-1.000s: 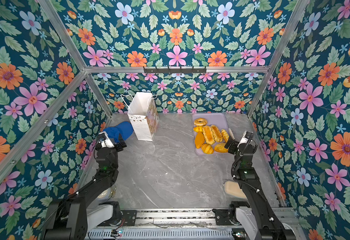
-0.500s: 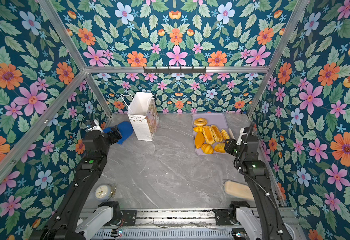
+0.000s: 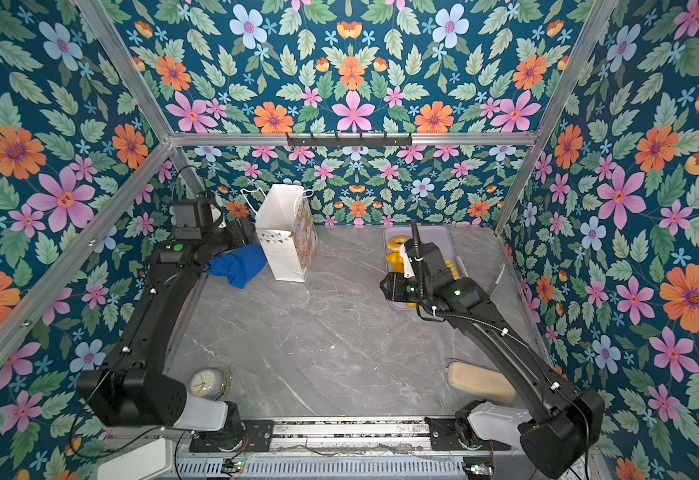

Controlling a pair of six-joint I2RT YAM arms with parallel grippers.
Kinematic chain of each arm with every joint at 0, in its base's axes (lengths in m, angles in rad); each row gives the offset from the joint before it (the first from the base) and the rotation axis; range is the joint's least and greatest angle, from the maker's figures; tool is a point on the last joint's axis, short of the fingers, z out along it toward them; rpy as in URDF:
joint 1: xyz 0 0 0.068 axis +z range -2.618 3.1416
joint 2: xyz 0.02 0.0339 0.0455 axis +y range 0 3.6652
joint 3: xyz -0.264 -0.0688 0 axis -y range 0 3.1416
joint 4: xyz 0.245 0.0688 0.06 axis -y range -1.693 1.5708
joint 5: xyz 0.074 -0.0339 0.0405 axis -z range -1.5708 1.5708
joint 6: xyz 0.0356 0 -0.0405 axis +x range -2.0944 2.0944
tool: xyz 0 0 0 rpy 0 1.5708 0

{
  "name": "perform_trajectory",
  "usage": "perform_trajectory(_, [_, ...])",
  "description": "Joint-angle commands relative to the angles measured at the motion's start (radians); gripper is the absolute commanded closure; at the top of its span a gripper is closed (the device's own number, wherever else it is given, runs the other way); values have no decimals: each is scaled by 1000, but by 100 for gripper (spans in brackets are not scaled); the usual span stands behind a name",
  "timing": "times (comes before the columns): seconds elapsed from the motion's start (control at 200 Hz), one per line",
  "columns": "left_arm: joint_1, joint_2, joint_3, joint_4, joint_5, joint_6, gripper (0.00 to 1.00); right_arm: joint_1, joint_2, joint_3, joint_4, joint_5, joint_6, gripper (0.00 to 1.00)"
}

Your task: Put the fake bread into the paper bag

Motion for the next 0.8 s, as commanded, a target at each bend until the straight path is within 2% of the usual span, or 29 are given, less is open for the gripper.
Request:
perform_trajectory(0.0, [-11,107,115,-83,-42,58,8,56,64,54,-33,62,3,41])
perform_trajectory(0.125, [-16,255,266,-111,-77,73,9,110,123,103,-44,89,3,40])
perform_trajectory(0.215, [-16,357,365,-136,-87,80,14,127,148,113,-48,93,19,40])
perform_trajectory(0.345, [-16,463,475,-166,-64,79,25,129,169,124,-81,102,49,49])
perform_trajectory(0.4, [-16,476,485,-157,-58,71,34,129,174,135,-111,119,62,49])
perform_trajectory(0.44, [-16,478,485,-150,-51,64,43,128,177,144,-135,132,73,44])
perform_trajectory(0.515, [-16,469,477,-145,-4,51,66,128,181,167,-188,172,94,37])
perform_trajectory(0.635, [-16,394,392,-113,62,21,96,128,155,153,-214,230,125,34])
perform_trajectory(0.665, [-16,364,350,-96,75,12,100,128,140,135,-197,241,123,34])
perform_trajectory(0.795, [-16,221,180,-42,148,-30,100,124,60,43,-91,213,100,30])
